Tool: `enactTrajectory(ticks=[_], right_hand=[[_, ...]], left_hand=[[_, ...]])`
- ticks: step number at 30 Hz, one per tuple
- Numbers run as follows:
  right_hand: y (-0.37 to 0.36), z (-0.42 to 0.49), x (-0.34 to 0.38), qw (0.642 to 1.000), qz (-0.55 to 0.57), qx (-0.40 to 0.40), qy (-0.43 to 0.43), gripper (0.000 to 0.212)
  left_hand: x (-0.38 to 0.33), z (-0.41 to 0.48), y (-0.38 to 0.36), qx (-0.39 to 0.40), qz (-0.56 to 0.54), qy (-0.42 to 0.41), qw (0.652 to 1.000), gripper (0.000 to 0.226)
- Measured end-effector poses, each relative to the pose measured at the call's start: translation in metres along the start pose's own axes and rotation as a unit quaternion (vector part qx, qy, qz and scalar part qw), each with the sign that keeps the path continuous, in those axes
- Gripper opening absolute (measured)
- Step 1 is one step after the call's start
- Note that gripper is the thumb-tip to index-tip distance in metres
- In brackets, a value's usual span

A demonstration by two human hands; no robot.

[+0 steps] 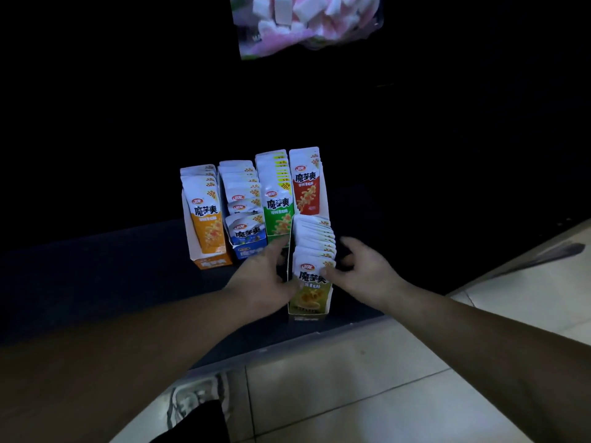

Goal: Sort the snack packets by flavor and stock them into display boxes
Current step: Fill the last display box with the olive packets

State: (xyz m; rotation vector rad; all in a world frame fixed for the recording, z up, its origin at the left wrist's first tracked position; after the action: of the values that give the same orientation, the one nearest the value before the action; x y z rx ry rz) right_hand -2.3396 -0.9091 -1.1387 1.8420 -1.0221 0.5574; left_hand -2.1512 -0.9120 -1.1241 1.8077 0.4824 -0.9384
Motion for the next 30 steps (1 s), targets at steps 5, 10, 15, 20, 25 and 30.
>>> enactTrajectory(ticks=[5, 10, 15, 20, 25, 30], right_hand=[[-0.009, 0.009, -0.015, 0.999, 0.032, -0.029, -0.029, 0.022], [-0.007, 0.018, -0.013, 0.996, 0.018, -0.081, -0.034, 0.029], [-0.005, -0.015, -0.005, 0.990, 0.081, -0.111, 0.013, 0.050], [-0.025, -0.041, -0.030, 0.996, 0.070, -0.008, 0.058, 0.081], [0.002, -0.038, -0.046, 0.997, 0.053, -0.025, 0.057, 0.089], [0.039, -0.016, -0.061, 0.997, 0.001, -0.060, 0.046, 0.105]], left_hand=[[0.017, -0.012, -0.024, 0.049, 0.000, 0.021, 0.999, 0.108], [0.022, -0.011, -0.032, 0.036, -0.018, 0.022, 0.999, 0.110], [0.024, -0.011, -0.040, 0.034, -0.138, 0.041, 0.989, 0.113], [0.006, -0.009, -0.056, 0.053, -0.171, 0.047, 0.983, 0.112], [-0.020, 0.007, -0.088, 0.079, -0.204, 0.039, 0.975, 0.114], [-0.050, 0.045, -0.104, 0.101, -0.190, 0.044, 0.976, 0.119]])
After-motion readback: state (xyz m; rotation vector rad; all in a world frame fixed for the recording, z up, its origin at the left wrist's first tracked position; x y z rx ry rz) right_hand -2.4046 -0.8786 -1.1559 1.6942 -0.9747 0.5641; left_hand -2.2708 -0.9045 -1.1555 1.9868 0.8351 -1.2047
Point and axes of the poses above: each hand's wrist, its own z-axis towards the middle knuckle, its own y-axis out of the back of the hand, x = y × z, the point moved 10 cm from there along z, towards the middle knuckle, and after that the axes turned 8 degrees about -y, right-handed, at the moved point
